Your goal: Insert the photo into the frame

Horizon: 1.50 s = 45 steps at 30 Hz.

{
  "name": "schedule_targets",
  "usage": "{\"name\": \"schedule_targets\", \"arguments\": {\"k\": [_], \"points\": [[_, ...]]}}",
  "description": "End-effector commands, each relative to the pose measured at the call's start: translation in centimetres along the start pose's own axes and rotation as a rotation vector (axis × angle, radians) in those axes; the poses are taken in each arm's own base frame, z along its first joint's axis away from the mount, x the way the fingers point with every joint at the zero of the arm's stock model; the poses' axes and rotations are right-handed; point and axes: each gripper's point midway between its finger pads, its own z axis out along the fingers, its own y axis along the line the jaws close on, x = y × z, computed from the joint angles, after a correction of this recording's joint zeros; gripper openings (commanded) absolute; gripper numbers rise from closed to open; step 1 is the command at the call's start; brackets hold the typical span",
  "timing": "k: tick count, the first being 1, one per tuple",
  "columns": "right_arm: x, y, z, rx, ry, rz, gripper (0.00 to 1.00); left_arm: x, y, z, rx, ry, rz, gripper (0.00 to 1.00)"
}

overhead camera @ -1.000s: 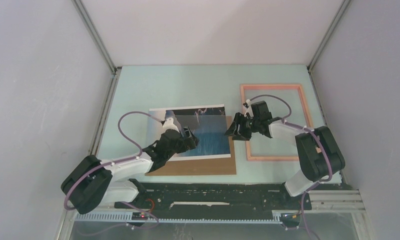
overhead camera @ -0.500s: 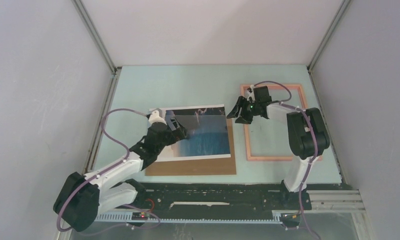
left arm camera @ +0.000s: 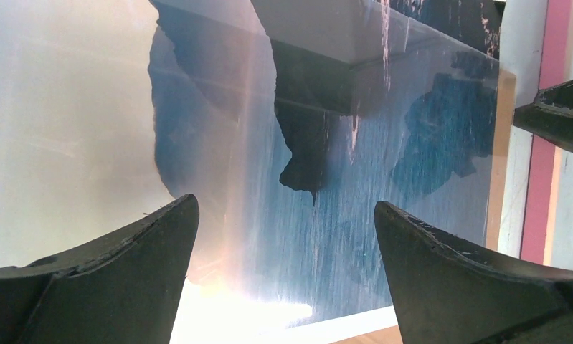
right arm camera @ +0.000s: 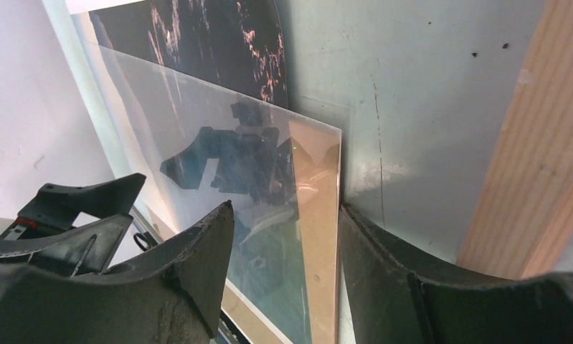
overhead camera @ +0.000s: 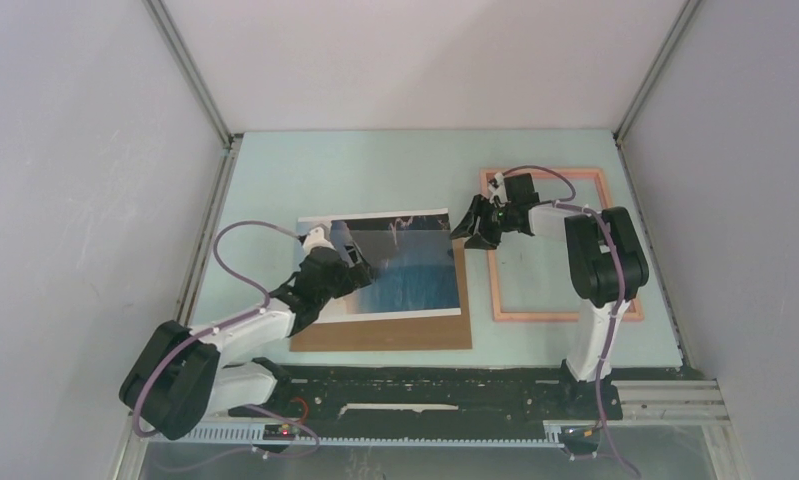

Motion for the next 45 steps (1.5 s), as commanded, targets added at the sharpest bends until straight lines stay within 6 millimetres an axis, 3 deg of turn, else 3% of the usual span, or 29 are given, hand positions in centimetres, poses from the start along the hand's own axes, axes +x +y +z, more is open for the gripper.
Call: {"name": "schedule_targets", "arguments": {"k": [1, 13, 20, 27, 36, 45], "points": [[-1.0, 1.7, 0.0, -0.093, 0.001, -0.006, 0.62, 0.6, -0.1, 0.7, 0.022, 0.004, -0.019, 1.0], [-0.8, 4.9, -2.0, -0.15, -0.024, -0.059, 0.61, 1.9, 0.3, 1.5, 0.018, 0.035, -0.045, 1.0], [-0.2, 4.4, -1.6, -0.165, 0.003, -0.038, 0.6, 1.3, -0.4, 1.0, 0.051, 0.028, -0.03, 1.0], [0.9, 4.6, -2.1, -0.318, 0.044, -0.032, 0.52, -0.2, -1.8, 0.0, 0.1, -0.009, -0.012, 1.0], [1.4, 4.4, -2.1, -0.388, 0.068, -0.025, 0.31, -0.4, -2.5, -0.3, 0.132, -0.004, -0.002, 1.0], [1.2, 5.3, -2.0, -0.441, 0.068, -0.045, 0.05, -3.3, -5.0, -2.9, 0.215, -0.056, 0.046, 1.0]]}}
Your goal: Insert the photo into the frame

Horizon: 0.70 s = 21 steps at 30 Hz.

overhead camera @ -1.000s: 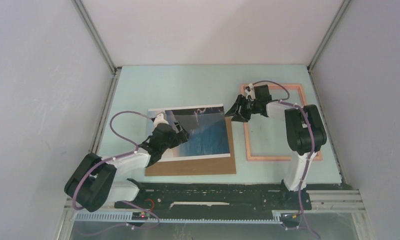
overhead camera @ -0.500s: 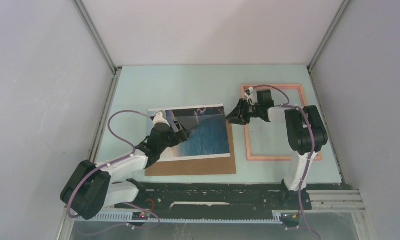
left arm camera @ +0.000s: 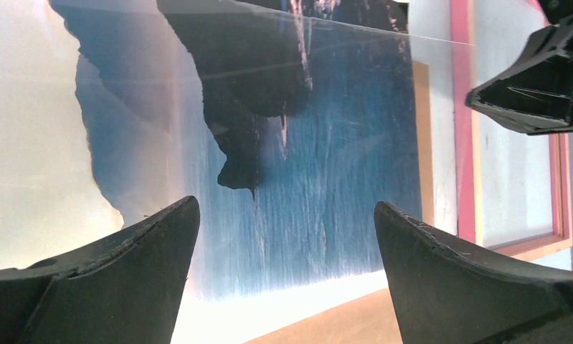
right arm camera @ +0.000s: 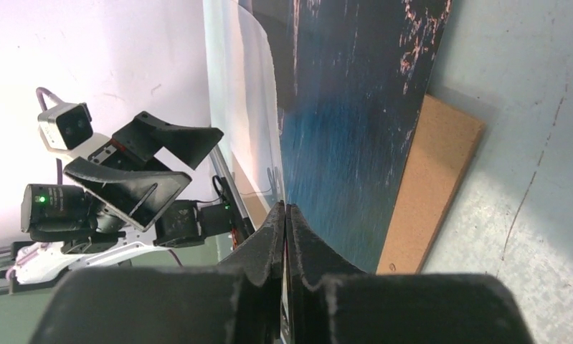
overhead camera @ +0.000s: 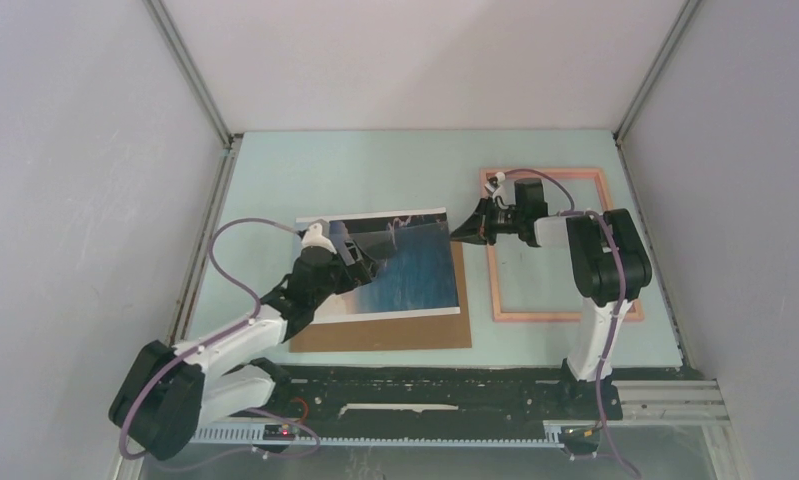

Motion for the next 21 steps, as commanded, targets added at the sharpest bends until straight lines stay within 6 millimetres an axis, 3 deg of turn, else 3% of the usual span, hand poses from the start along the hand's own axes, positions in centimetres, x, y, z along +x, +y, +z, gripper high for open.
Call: {"name": "schedule_targets", "arguments": {"k": [1, 6, 10, 14, 21], "points": [[-0.2, 1.1, 0.2, -0.062, 0.009, -0.028, 0.02, -2.9, -3.0, -1.7, 0.095, -0.054, 0.066, 1.0], [-0.3, 1.6, 0.0, -0.051, 0.0, -0.014, 0.0, -3.1, -6.5, -3.7, 0.263, -0.02, 0.162, 1.0], [-0.5, 1.1, -0.1, -0.012, -0.007, 0.052, 0.0, -0.5, -10.0, -5.3, 0.336, 0.026, 0.363, 1.0], [-1.1, 1.5, -0.1, -0.016, -0.024, 0.083, 0.0, 2.7, -10.1, -6.2, 0.267, 0.048, 0.581, 1.0], [-2.0, 2.4, -0.6, -0.017, -0.057, 0.137, 0.0, 5.8, -11.2, -7.4, 0.213, -0.016, 0.864, 1.0]]}}
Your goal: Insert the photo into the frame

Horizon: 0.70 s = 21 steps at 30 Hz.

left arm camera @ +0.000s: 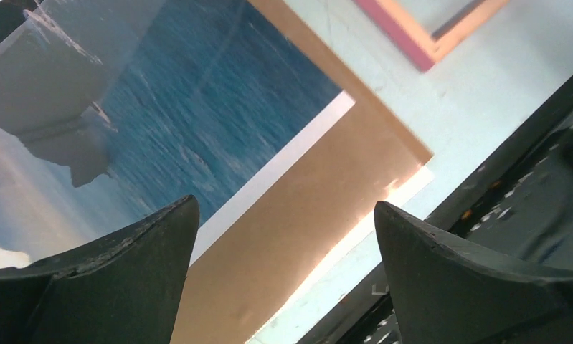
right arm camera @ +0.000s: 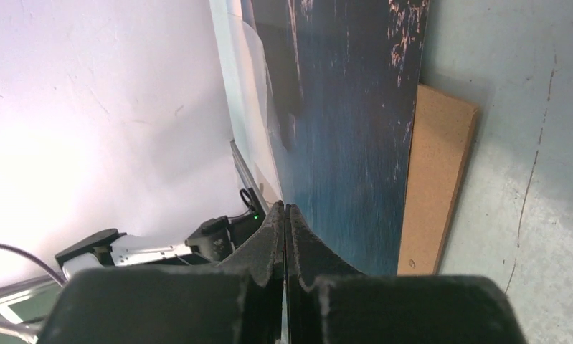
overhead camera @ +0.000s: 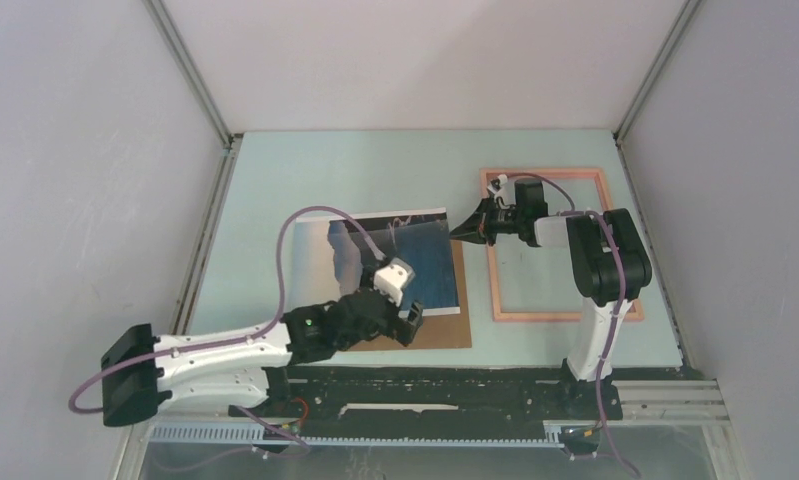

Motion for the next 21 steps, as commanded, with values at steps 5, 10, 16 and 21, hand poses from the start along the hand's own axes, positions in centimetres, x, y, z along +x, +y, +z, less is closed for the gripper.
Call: {"name": "schedule_targets", "arguments": {"k": [5, 10, 16, 21], "points": [[-1.0, 3.5, -0.7, -0.038, -0.029, -0.012, 0.0, -3.0, 1.2, 0.1, -0.162, -0.052, 0.006, 1.0], [-1.1, 3.1, -0.6, -0.03, -0.028, -0.018, 0.0, -6.9, 6.7, -0.9, -0.199, -0.167, -0.347, 1.0], [-1.2, 2.8, -0.2, -0.046, -0.017, -0.017, 0.0, -6.7, 18.4, -4.2, -0.529, -0.185, -0.604, 1.0], [-1.0, 2.1, 0.1, -0.047, -0.003, -0.007, 0.0, -2.5, 26.1, -6.5, -0.737, -0.277, -0.874, 1.0]]}}
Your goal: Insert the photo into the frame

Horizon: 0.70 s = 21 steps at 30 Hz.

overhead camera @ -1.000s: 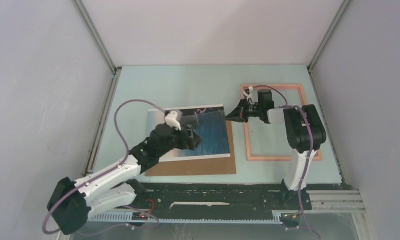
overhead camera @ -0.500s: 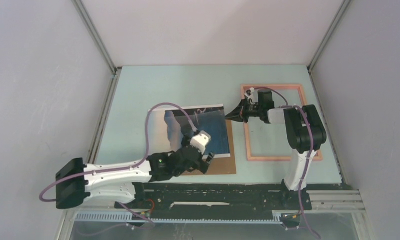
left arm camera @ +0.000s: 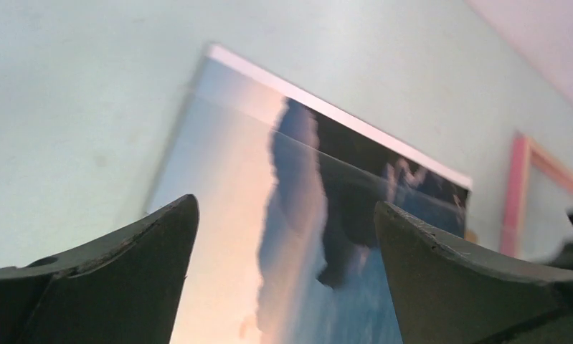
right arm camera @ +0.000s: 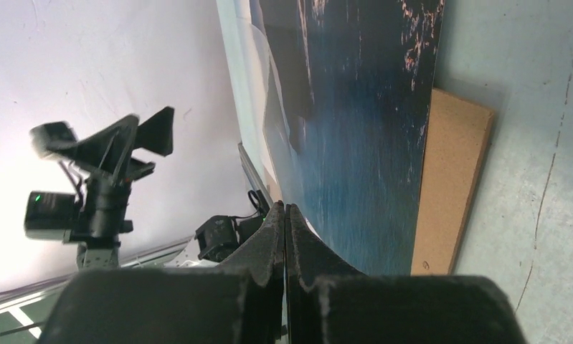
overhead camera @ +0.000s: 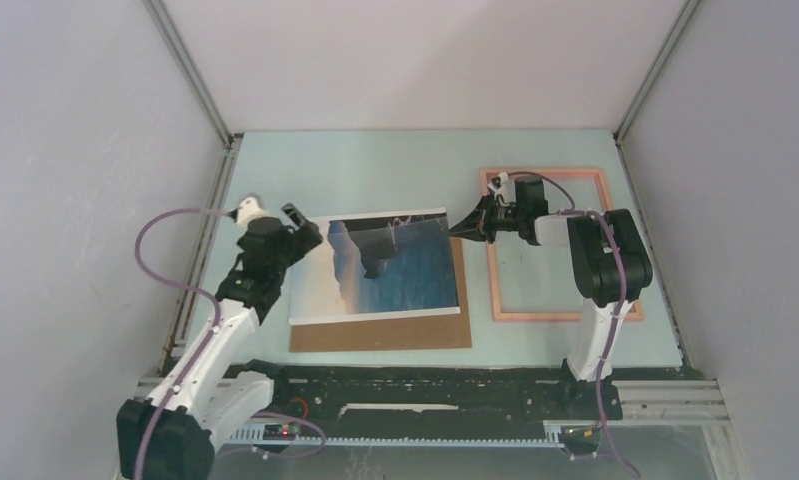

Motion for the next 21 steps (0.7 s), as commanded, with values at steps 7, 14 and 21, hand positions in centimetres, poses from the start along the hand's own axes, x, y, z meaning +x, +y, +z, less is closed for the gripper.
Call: {"name": "schedule_targets", "arguments": {"k": [7, 14, 21], "points": [[-0.6, 1.1, 0.3, -0.051, 0.014, -0.038, 0.0, 3.3, 9.9, 3.1, -0.314, 0.001, -0.231, 1.0], [-0.4, 1.0, 0.6, -0.056, 0.023, -0.037, 0.0, 6.5, 12.8, 3.8, -0.454, 0.11, -0.196, 1.0], [-0.2, 0.6, 0.8, -0.054, 0.032, -0.045, 0.0, 7.5, 12.4, 4.2, -0.433, 0.161, -0.234, 1.0]]}}
